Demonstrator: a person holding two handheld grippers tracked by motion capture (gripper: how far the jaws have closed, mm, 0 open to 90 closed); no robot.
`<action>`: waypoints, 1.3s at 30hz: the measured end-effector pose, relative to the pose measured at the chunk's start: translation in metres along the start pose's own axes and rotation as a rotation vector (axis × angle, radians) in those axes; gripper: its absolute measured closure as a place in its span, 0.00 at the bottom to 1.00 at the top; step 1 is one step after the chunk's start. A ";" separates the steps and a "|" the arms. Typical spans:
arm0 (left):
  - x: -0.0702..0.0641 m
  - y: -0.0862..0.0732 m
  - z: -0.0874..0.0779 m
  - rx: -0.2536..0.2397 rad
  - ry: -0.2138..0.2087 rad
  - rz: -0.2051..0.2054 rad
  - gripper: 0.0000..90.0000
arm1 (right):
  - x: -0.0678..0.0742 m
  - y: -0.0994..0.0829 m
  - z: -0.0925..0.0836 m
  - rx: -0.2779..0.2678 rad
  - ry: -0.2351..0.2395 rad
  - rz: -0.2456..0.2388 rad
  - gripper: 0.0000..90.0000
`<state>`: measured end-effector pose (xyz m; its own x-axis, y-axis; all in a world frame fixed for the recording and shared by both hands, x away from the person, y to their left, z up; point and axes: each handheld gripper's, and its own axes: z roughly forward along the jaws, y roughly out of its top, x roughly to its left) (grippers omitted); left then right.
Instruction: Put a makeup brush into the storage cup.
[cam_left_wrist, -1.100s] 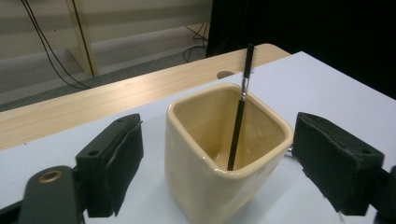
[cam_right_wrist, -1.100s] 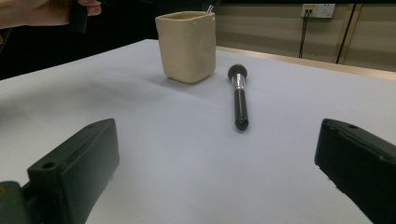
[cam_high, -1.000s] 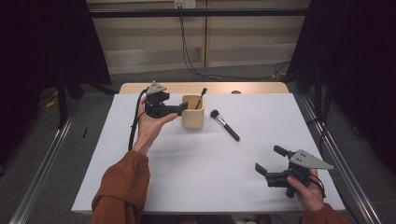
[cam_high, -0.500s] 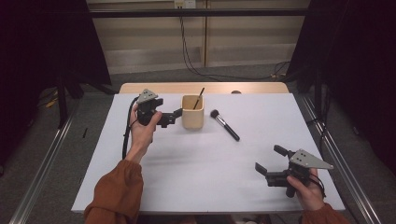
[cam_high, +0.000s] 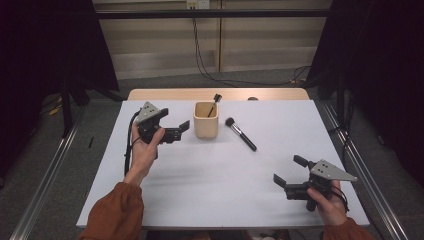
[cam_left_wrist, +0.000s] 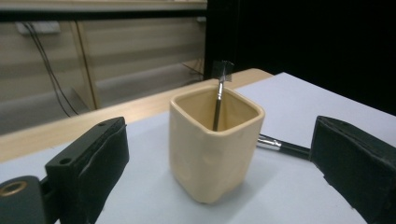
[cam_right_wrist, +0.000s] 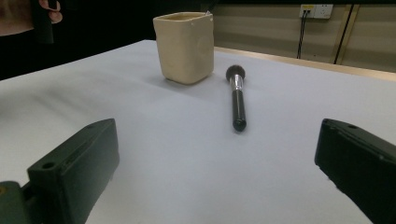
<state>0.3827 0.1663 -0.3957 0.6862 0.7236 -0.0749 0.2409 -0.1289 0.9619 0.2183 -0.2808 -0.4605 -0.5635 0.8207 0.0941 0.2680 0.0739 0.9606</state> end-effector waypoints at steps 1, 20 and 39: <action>0.000 0.000 -0.002 0.002 -0.001 0.005 0.05 | 0.000 0.000 0.000 0.000 0.000 0.001 0.00; -0.004 -0.020 -0.044 -0.002 -0.001 -0.004 0.03 | 0.000 0.000 -0.001 0.001 -0.005 0.001 0.00; -0.014 -0.046 -0.085 0.010 0.051 -0.039 0.03 | 0.000 -0.001 -0.003 0.001 -0.016 0.001 0.00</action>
<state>0.3036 0.2200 -0.4161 0.6405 0.7616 -0.0984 0.2734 -0.1064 0.9560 0.2156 -0.2827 -0.4604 -0.5508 0.8297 0.0912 0.2697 0.0735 0.9601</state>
